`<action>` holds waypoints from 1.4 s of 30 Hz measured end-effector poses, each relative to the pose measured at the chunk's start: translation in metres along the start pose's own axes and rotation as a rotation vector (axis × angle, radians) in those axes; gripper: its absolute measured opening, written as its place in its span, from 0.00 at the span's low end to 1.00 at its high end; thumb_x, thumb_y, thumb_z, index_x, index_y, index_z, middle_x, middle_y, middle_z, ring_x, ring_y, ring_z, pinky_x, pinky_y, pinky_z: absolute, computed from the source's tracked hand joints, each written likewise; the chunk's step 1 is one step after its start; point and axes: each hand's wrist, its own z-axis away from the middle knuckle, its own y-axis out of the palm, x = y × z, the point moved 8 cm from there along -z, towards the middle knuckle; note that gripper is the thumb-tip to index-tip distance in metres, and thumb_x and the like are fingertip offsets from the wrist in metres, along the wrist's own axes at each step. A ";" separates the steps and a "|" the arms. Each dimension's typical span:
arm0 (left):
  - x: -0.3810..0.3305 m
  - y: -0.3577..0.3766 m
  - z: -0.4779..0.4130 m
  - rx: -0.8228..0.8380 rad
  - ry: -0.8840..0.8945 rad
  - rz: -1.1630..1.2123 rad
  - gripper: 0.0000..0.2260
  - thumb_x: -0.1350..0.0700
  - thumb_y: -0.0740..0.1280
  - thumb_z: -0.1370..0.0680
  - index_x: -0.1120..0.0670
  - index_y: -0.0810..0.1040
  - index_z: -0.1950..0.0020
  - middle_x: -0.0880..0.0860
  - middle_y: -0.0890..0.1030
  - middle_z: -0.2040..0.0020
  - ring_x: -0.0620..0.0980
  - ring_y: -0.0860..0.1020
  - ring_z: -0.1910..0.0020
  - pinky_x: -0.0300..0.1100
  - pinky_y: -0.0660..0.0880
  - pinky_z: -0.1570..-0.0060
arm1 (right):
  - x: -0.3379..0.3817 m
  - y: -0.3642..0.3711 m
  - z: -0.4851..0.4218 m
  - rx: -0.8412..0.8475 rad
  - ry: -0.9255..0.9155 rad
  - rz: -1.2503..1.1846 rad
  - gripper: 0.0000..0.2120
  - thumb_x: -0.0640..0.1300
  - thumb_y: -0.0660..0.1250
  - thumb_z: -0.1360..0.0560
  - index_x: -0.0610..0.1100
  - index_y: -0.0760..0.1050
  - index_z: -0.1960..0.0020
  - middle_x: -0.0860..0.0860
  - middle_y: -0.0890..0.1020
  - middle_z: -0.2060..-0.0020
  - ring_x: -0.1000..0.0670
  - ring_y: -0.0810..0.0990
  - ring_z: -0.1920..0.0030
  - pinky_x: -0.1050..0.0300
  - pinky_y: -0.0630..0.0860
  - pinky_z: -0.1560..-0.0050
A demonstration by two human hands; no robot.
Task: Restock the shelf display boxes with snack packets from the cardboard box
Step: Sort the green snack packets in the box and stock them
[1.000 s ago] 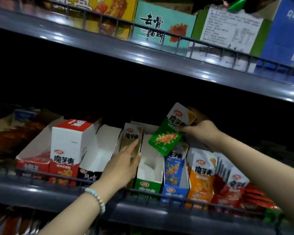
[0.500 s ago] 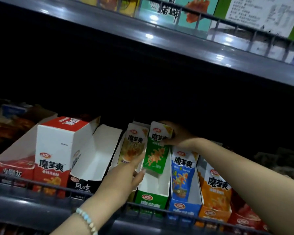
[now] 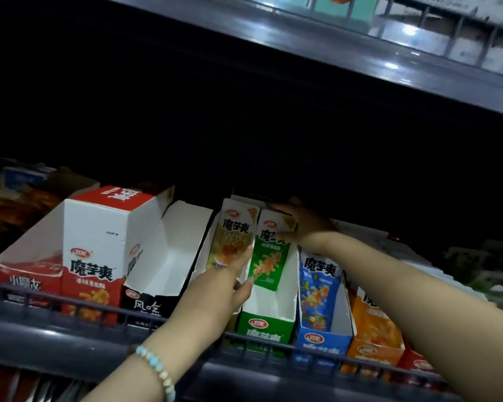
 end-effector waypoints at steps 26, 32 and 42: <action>0.000 0.101 0.189 0.021 0.001 -0.036 0.23 0.44 0.56 0.19 0.44 0.57 0.24 0.42 0.62 0.26 0.42 0.59 0.27 0.35 0.56 0.30 | 0.021 0.065 0.325 0.233 0.088 -0.497 0.25 0.60 0.61 0.25 0.67 0.55 0.31 0.61 0.62 0.27 0.62 0.58 0.27 0.59 0.57 0.26; 0.049 0.167 0.242 0.322 -0.199 -0.096 0.26 0.41 0.54 0.19 0.44 0.51 0.22 0.43 0.55 0.23 0.45 0.57 0.25 0.44 0.59 0.27 | 0.018 0.165 0.397 0.510 0.342 -0.632 0.30 0.60 0.61 0.24 0.59 0.56 0.25 0.61 0.58 0.27 0.59 0.54 0.27 0.61 0.55 0.27; 0.121 0.223 0.287 0.539 -0.381 -0.309 0.28 0.38 0.54 0.21 0.42 0.52 0.23 0.45 0.59 0.23 0.48 0.58 0.25 0.45 0.50 0.25 | 0.027 0.287 0.458 0.649 0.595 -0.751 0.38 0.70 0.66 0.33 0.56 0.60 0.29 0.61 0.63 0.33 0.59 0.60 0.30 0.65 0.56 0.29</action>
